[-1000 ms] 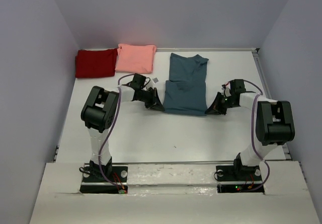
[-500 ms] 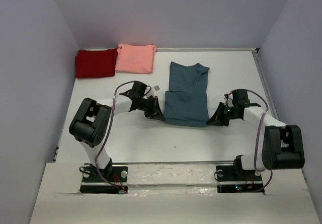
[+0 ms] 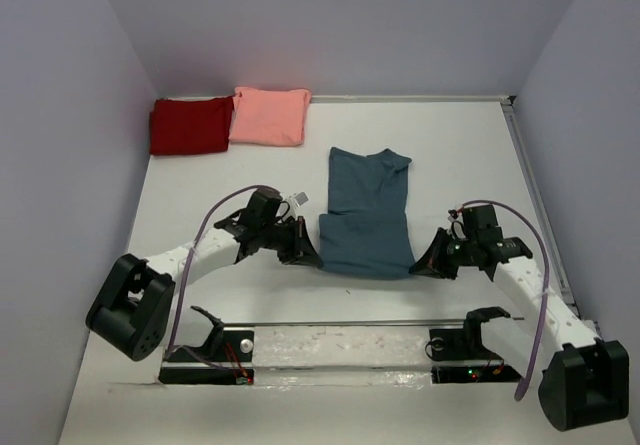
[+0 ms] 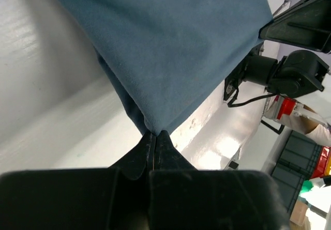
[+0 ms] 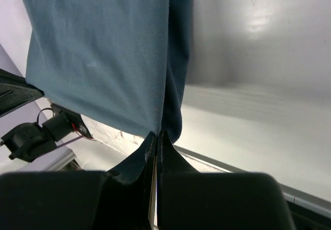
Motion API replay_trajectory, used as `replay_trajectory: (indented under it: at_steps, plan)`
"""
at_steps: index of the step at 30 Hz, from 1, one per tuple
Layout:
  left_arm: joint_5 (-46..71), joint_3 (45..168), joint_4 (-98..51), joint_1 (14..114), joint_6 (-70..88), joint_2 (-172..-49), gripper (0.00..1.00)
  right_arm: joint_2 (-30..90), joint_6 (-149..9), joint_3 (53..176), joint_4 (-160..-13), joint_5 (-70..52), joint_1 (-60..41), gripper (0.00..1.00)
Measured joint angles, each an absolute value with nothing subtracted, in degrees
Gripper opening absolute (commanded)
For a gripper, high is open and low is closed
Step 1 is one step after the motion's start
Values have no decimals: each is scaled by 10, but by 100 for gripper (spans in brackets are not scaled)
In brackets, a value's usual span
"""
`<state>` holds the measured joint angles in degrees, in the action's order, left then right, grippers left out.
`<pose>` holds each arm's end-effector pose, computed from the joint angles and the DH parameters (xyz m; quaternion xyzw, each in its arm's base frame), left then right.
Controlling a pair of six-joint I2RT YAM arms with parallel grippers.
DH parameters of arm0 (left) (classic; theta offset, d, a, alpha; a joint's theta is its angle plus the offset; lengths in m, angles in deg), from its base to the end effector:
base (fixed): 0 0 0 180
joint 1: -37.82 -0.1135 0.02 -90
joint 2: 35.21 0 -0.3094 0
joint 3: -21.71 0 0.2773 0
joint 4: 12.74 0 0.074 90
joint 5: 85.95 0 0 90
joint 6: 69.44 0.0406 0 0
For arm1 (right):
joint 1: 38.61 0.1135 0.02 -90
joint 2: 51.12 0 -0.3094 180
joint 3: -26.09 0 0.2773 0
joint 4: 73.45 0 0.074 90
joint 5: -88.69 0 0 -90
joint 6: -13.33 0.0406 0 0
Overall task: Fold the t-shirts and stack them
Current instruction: Grab one side of the 2/3 rectangular tshirt with both arms, then fold the long partially folded tshirt into a neat square
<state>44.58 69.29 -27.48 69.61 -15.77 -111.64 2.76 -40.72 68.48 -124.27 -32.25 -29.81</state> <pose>0.2124 -0.1627 0.2082 0.1022 0.8669 -0.4707 0.1279 0.1549 0.0451 0.2118 0.1576 0.9246 0.3273 0.1147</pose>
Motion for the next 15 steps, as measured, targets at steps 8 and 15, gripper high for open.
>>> replay_trajectory:
  at_steps: [8, 15]
  plan:
    - [433, 720, -325, 697, -146, -1094, 0, -43, -384, 680, -1301, -319, -295, 0]
    - [430, 771, -347, 697, -128, -1135, 0, 3, -387, 724, -1324, -305, -295, 0]
